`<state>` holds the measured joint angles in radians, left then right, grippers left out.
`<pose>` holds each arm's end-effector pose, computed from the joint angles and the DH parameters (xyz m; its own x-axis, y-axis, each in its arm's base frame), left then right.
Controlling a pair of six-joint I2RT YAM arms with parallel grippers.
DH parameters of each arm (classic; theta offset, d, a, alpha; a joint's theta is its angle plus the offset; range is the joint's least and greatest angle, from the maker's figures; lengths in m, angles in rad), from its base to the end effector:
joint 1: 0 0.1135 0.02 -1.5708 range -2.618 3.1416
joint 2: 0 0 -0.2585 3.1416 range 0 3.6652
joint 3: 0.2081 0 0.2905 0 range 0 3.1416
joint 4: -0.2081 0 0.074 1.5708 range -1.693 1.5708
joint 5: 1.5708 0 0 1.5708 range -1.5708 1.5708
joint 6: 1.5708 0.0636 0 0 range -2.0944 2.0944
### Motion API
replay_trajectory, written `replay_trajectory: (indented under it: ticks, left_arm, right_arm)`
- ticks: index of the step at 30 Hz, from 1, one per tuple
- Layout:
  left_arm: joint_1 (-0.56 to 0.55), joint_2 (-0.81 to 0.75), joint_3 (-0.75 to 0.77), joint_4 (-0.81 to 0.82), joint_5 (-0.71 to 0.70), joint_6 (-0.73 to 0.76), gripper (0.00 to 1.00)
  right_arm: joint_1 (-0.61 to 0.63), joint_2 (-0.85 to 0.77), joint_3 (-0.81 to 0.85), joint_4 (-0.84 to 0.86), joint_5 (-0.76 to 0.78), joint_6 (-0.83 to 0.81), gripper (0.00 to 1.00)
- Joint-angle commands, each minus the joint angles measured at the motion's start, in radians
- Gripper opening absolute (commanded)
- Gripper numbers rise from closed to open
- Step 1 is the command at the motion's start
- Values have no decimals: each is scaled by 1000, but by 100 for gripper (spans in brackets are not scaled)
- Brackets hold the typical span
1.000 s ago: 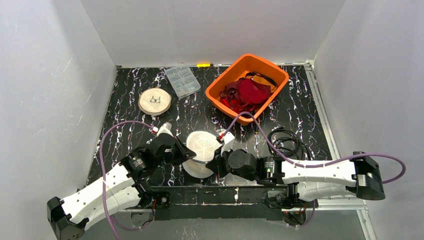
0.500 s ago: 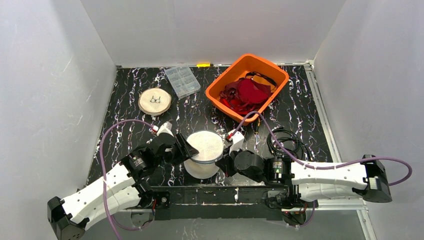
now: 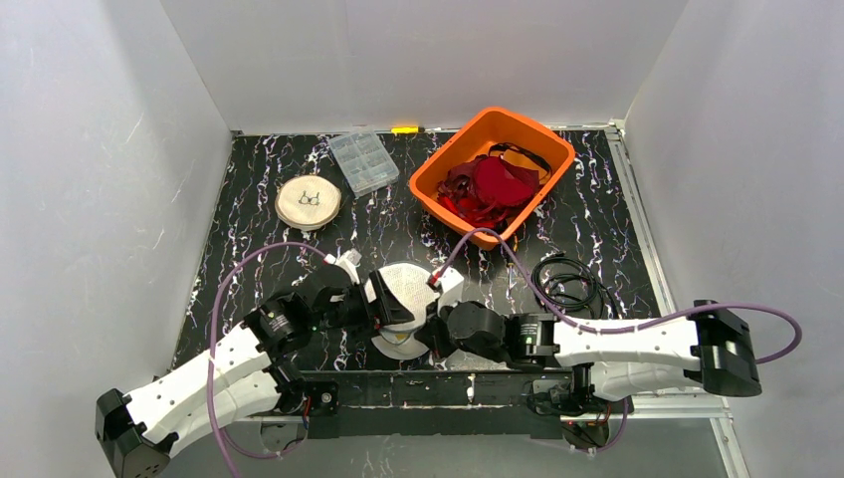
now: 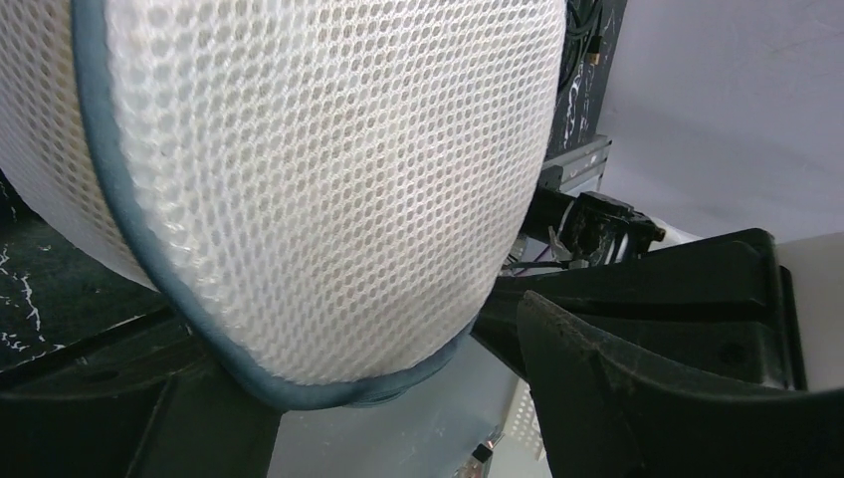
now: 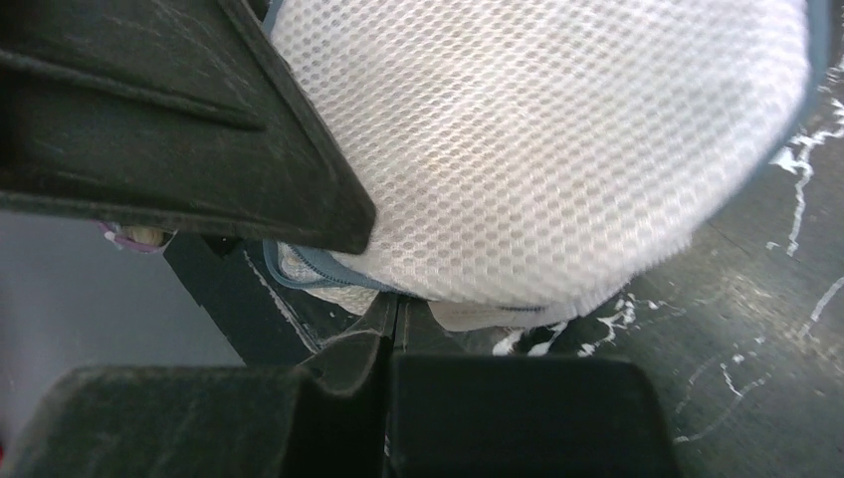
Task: Unzip the laundry bag and remove the bra
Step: Unzip the laundry bag at the center of the board.
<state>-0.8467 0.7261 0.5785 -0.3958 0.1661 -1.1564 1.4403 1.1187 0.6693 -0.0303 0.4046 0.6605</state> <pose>0.1469 -0.1820 0.2320 -0.9000 -0.3450 -0.2664 0.0217 0.5749 -0.8179 0.0647 0.3008 0.2155 -0.5787 -0.0755 -0.8120 -0.6470 0.6486 0.4008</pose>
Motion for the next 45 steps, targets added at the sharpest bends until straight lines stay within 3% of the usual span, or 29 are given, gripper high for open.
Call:
replay_trajectory:
  ticks: [1, 12, 18, 23, 29, 36, 45]
  left_arm:
    - [-5, -18, -2, 1, 40, -3, 77]
    - [-5, -126, 101, -270, -145, 19, 80]
    - [-6, -140, 63, -257, -195, -17, 77]
    - [-6, -91, 60, -247, -274, -17, 62]
    - [-5, -45, 79, -249, -323, -5, 29]
    - [-6, -42, 57, -227, -338, -32, 3]
    - [-6, -36, 36, -197, -338, -59, 0]
  right_arm:
    - [4, 52, 87, 107, -55, -23, 1]
    - [3, 78, 131, 212, -43, -41, 1]
    - [4, 113, 129, 240, -67, -36, 1]
    - [4, 79, 107, 213, -71, -27, 1]
    - [5, -7, 78, 129, -33, -26, 1]
    - [3, -100, 16, 36, 40, -6, 1]
    - [4, -162, -29, -47, 107, 36, 1]
